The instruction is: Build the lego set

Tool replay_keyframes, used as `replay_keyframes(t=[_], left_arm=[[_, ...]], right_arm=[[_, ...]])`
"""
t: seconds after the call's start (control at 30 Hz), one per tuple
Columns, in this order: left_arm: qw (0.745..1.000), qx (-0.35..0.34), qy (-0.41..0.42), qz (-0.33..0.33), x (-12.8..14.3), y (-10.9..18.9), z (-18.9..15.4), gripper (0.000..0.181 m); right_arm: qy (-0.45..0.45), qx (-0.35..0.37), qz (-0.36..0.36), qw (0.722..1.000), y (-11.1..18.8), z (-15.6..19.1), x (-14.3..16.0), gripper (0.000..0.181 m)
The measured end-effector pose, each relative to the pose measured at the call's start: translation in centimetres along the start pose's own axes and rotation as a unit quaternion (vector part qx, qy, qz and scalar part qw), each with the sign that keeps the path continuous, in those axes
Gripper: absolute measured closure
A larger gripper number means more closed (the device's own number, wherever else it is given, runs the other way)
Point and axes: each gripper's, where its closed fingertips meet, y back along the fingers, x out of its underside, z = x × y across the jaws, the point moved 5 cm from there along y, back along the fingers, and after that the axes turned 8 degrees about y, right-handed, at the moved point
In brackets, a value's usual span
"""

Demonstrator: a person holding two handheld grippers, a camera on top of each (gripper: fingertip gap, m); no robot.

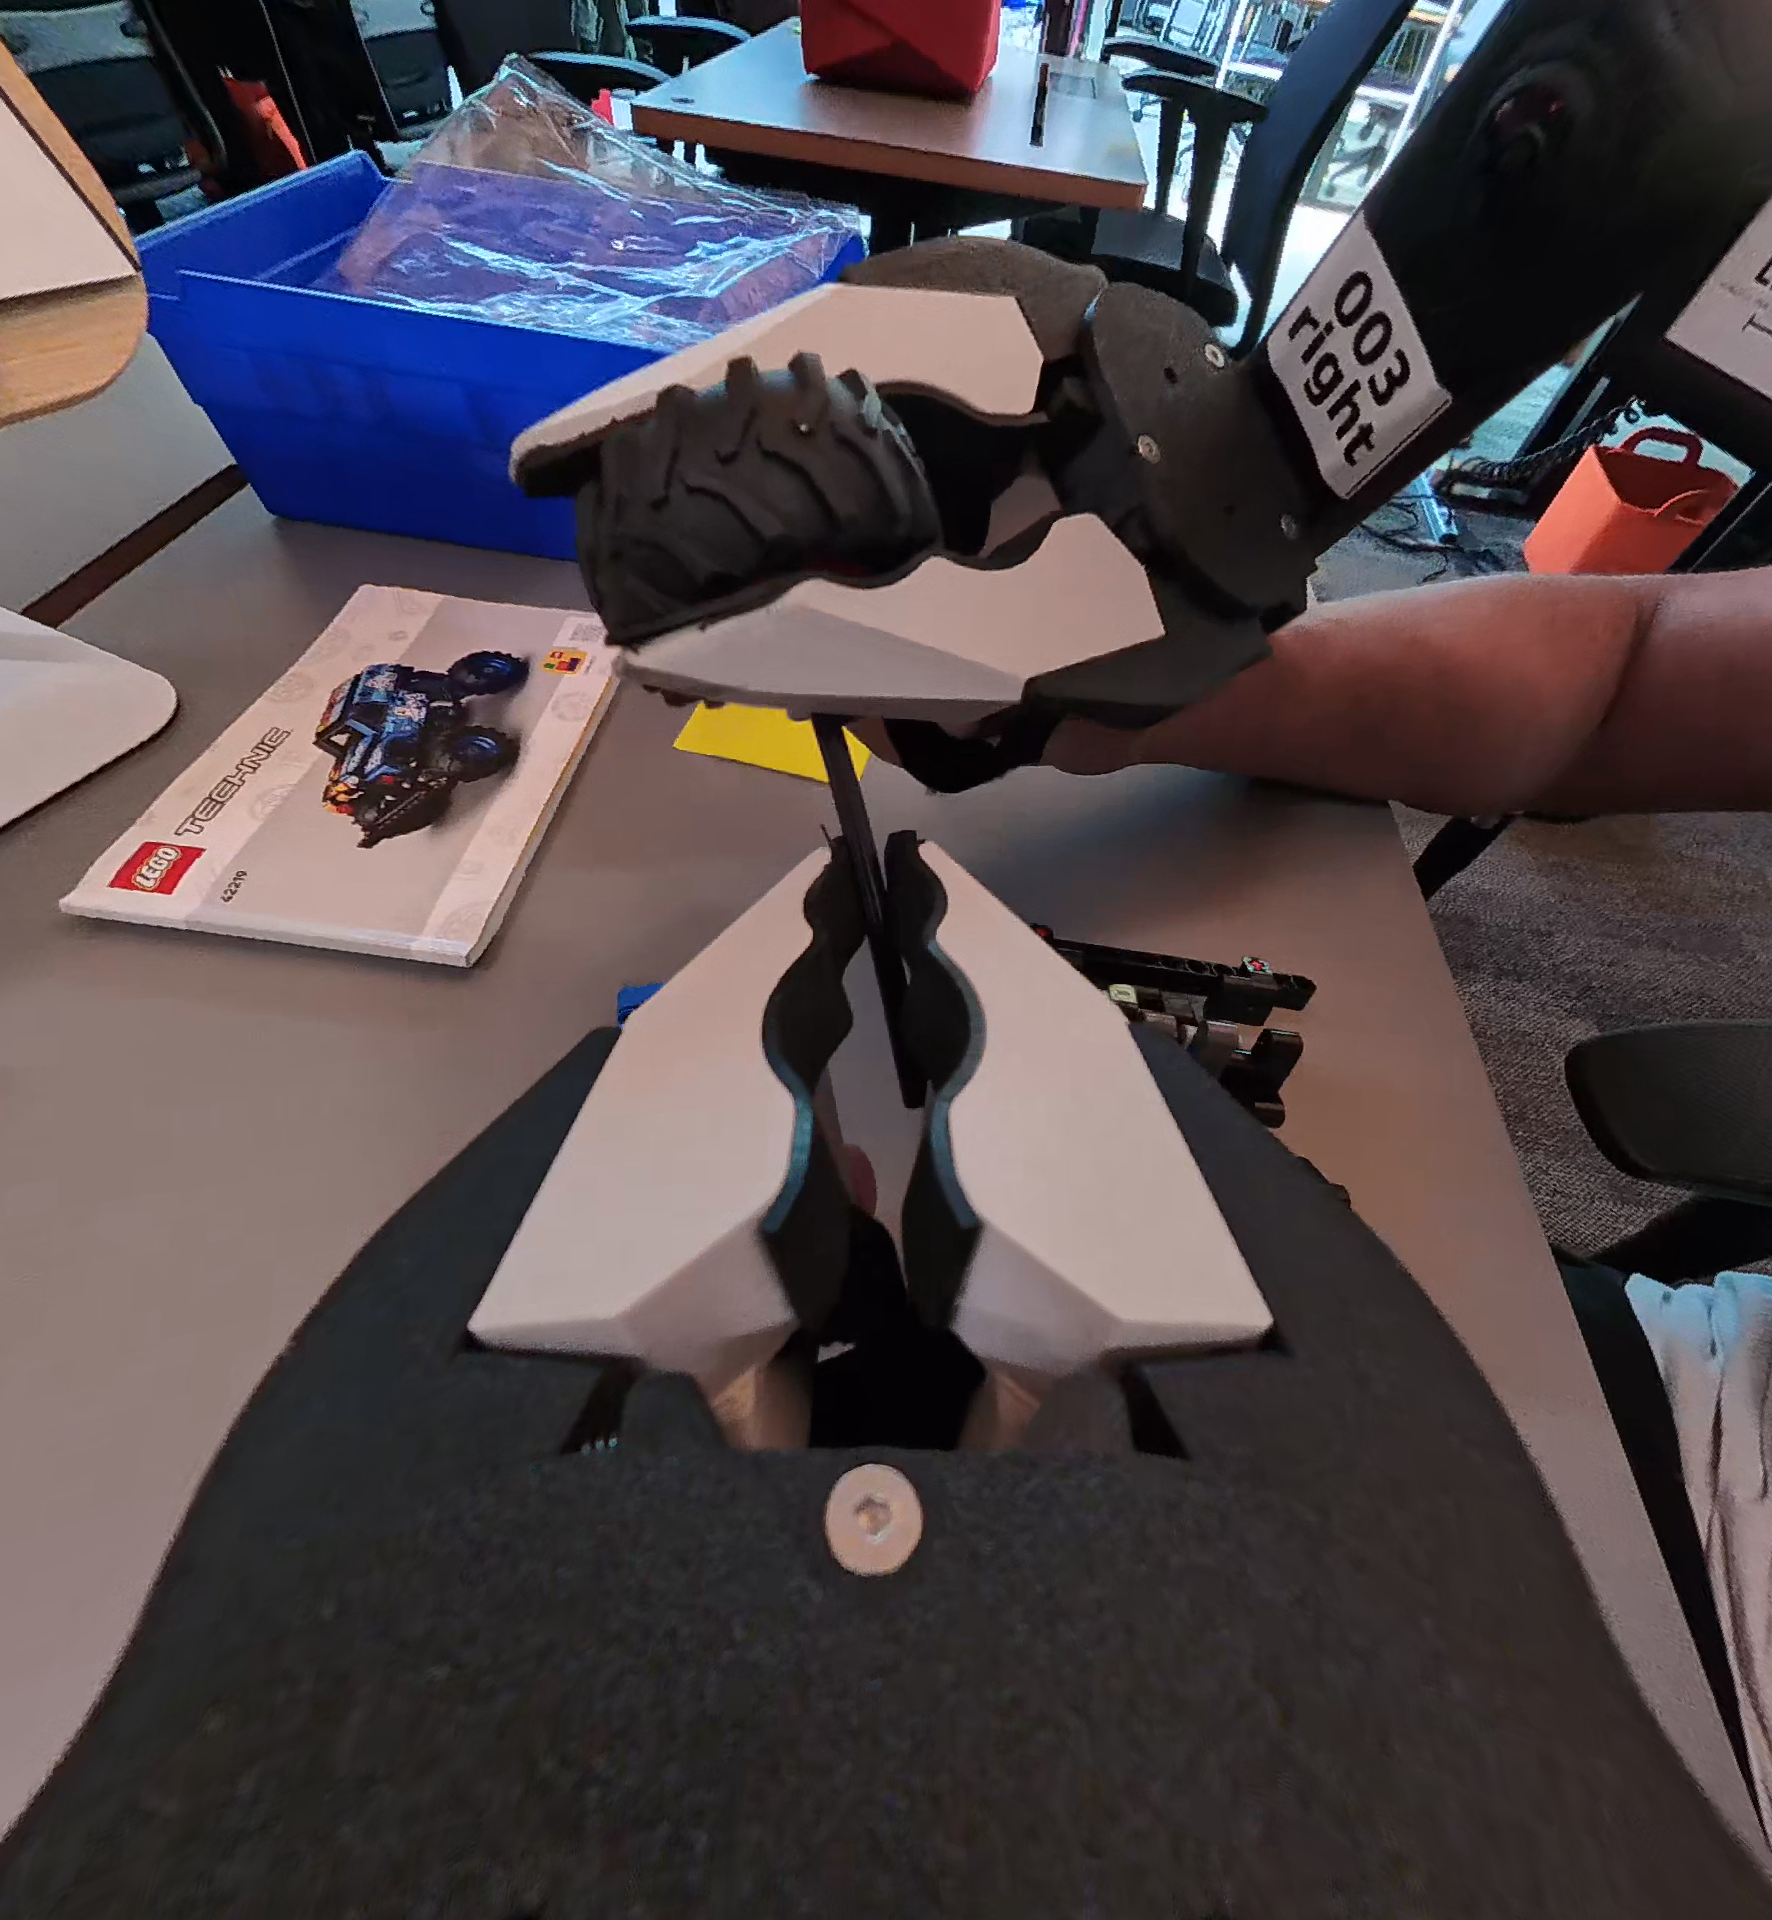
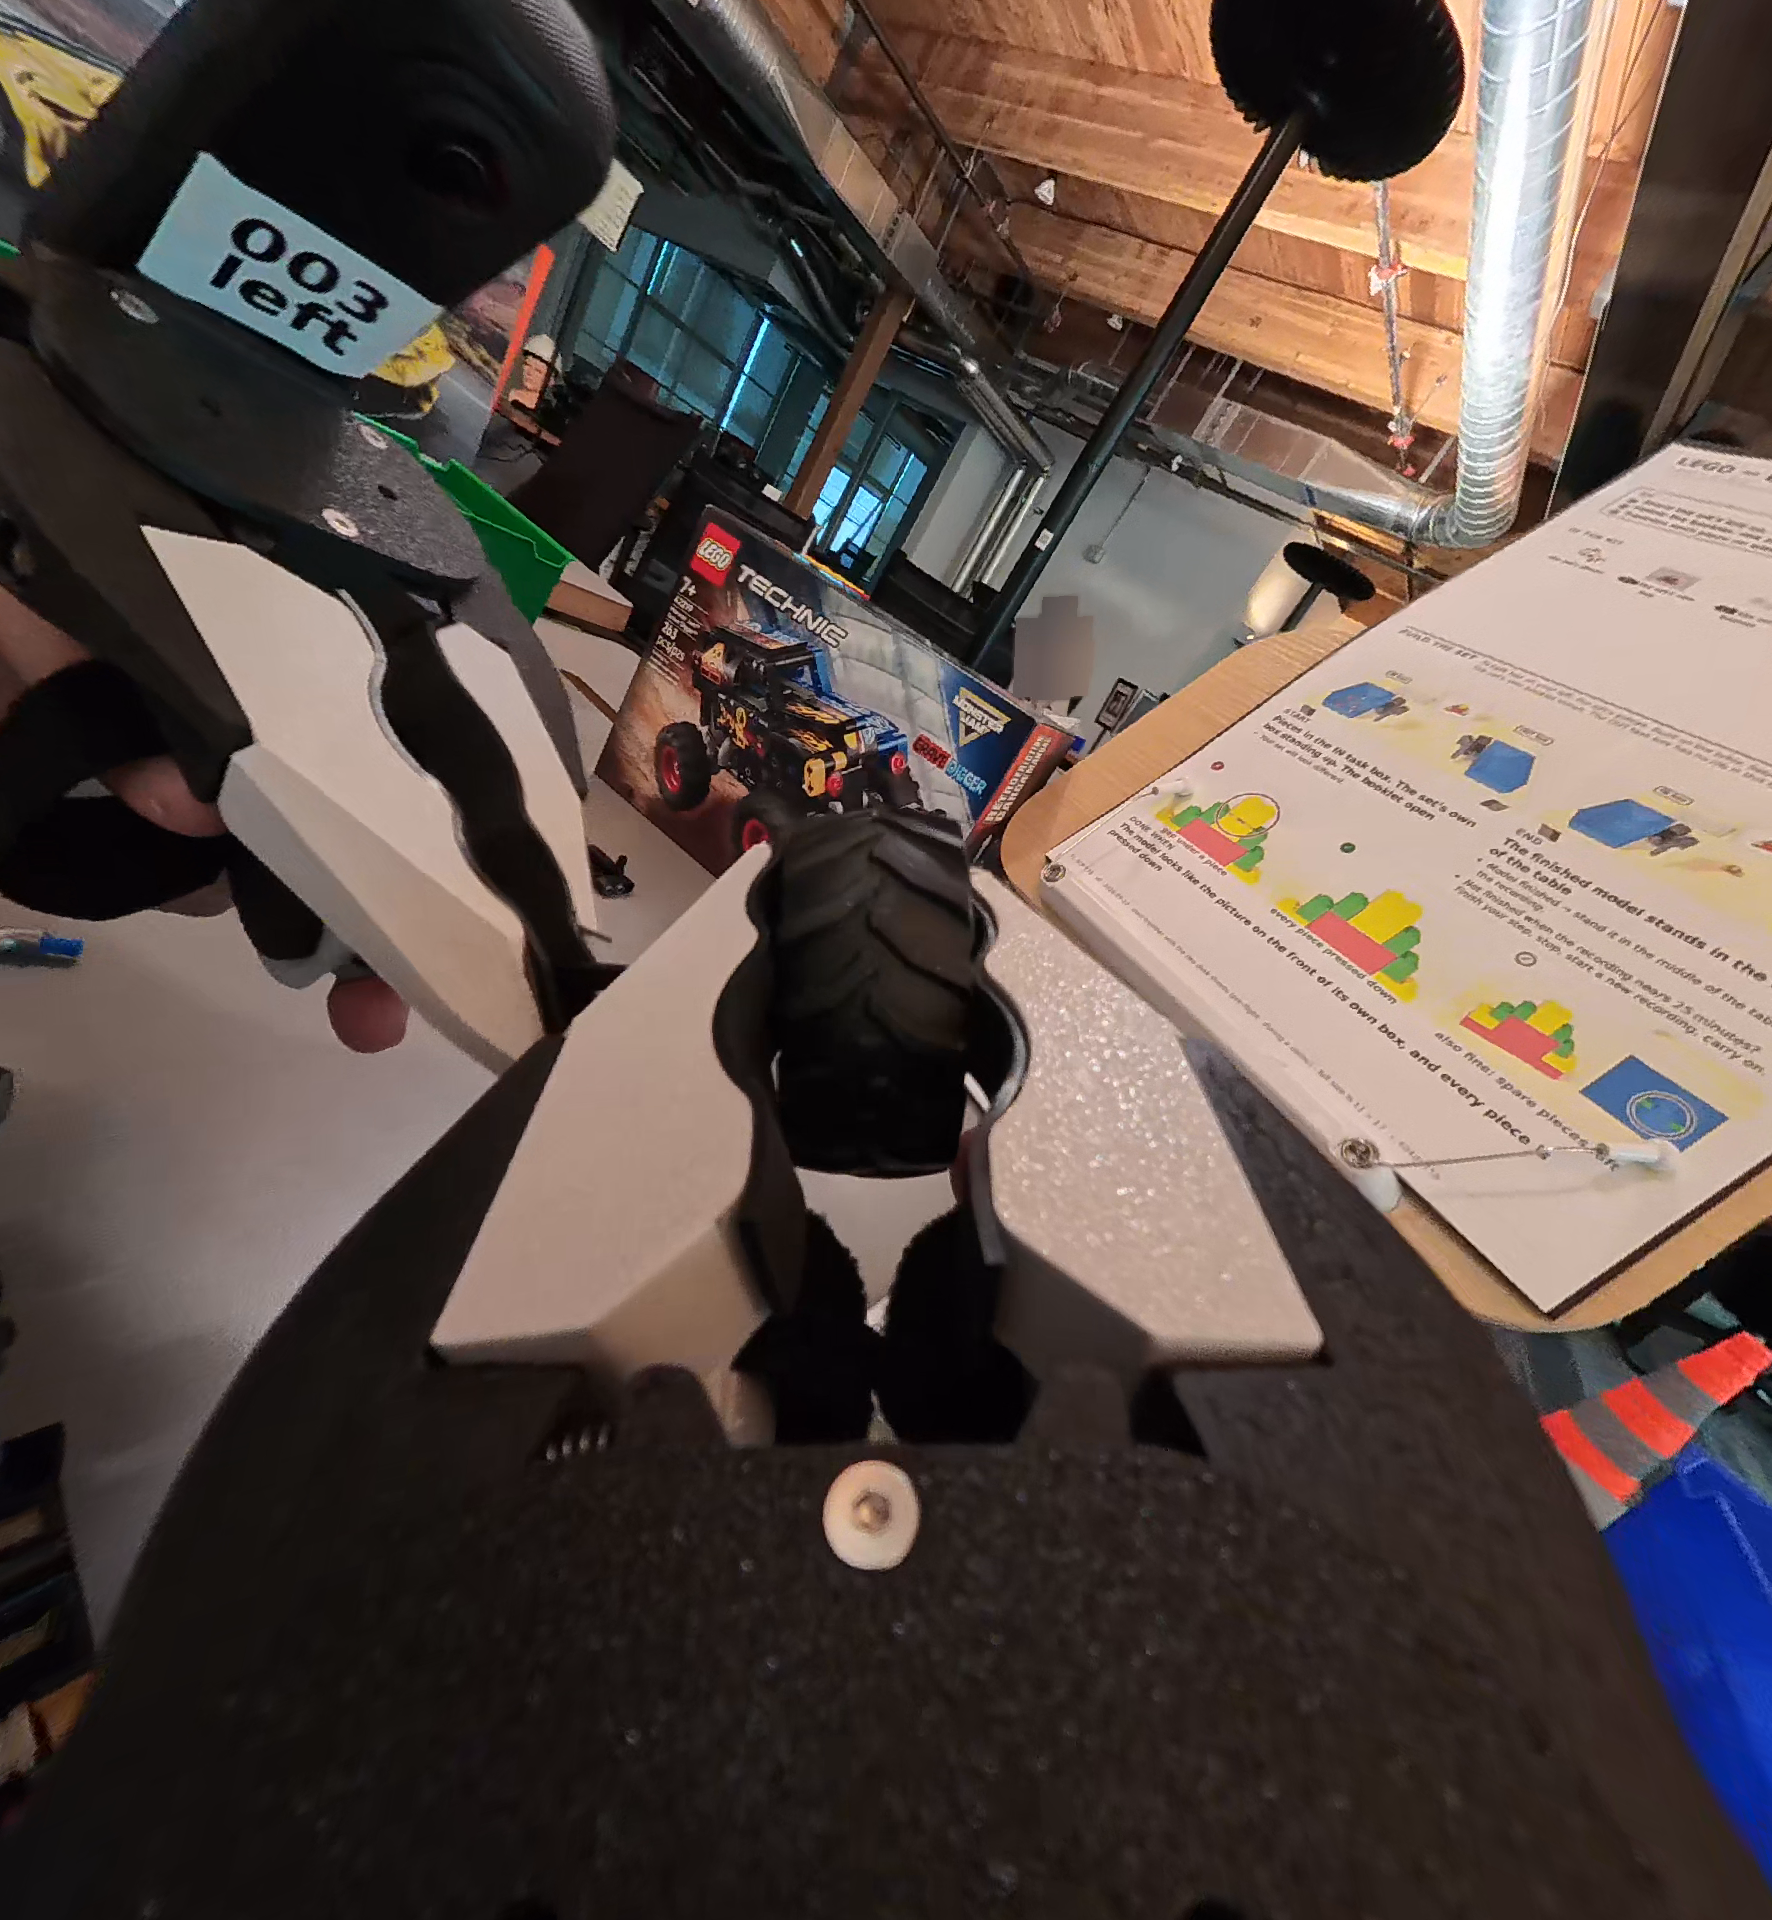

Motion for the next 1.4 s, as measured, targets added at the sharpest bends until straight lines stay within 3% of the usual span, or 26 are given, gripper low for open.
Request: replay_keyframes(t=[0.37, 0.7, 0.8, 0.97, 1.1, 1.2, 1.3, 1.4], left_arm=[[1.000, -0.001, -0.002, -0.018, -0.4, 0.4, 0.4, 0.176], [0.999, -0.047, -0.020, -0.005, 0.5, -0.1, 1.7, 0.175], [0.999, -0.048, -0.021, 0.016, 1.0, -0.3, 1.9, 0.175], [0.999, -0.023, 0.019, 0.022, 1.5, 0.0, 3.3, 0.176], [0.995, -0.092, -0.008, 0.041, 2.5, 0.4, 5.7, 0.176], [0.988, -0.144, -0.028, 0.054, 3.6, 0.7, 7.3, 0.176], [0.978, -0.173, -0.074, 0.086, 4.0, 0.9, 7.9, 0.176], [0.977, -0.153, -0.088, 0.117, 3.5, 1.2, 7.2, 0.176]], right_arm=[[-0.019, 0.009, 0.006, 1.000, -0.1, -0.6, 0.3, 0.152], [-0.129, -0.021, 0.080, 0.988, -1.4, -0.5, 2.9, 0.152], [-0.108, -0.033, 0.089, 0.990, -1.4, -0.1, 3.1, 0.151], [-0.144, -0.124, 0.111, 0.975, -0.9, 0.9, 3.8, 0.113], [-0.132, -0.085, 0.117, 0.981, -0.2, -1.1, 4.5, 0.135], [-0.125, -0.083, 0.140, 0.979, 0.0, -1.5, 5.2, 0.139], [-0.100, -0.111, 0.167, 0.975, -0.2, -0.3, 5.7, 0.137], [-0.045, -0.153, 0.172, 0.972, -0.5, 1.9, 5.3, 0.141]])
